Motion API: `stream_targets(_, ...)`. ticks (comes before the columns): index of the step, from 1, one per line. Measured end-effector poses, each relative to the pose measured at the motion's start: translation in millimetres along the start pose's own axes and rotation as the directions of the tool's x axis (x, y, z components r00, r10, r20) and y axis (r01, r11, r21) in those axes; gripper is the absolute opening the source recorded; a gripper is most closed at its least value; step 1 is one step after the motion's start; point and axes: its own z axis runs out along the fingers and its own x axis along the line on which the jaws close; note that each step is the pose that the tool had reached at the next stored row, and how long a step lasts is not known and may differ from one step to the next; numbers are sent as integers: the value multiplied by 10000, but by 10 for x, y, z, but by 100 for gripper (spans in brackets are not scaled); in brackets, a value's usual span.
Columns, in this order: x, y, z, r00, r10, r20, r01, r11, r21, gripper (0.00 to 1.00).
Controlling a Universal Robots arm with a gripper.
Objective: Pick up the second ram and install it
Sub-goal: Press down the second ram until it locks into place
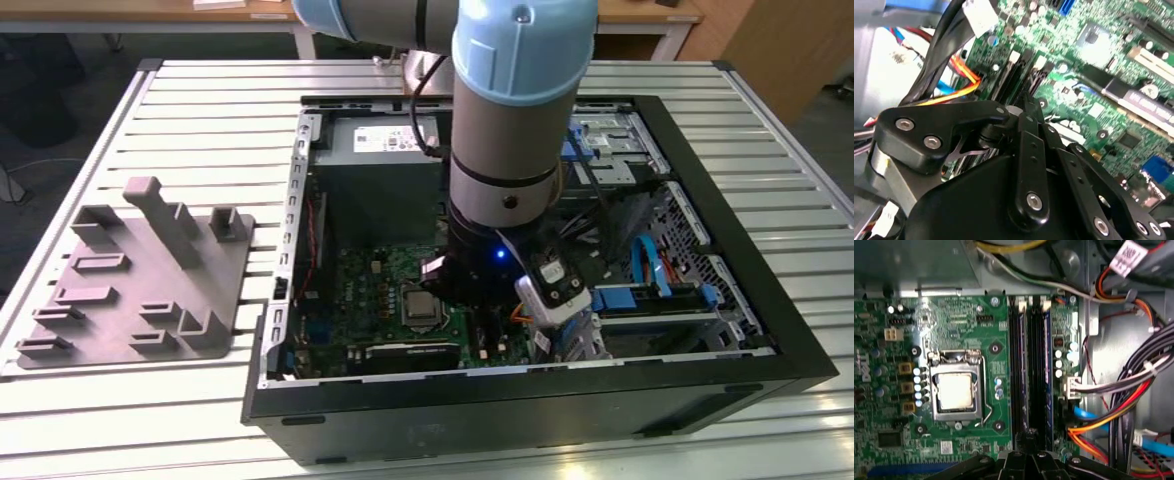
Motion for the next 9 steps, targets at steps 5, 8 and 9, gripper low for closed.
stream_targets(5,-1,-46,21,10000,-12,1,12,10000,1,10)
stream_targets(8,-3,-66,30,10000,-21,2,21,10000,-1,10)
stream_targets(9,-3,-72,32,10000,-22,2,22,10000,1,10)
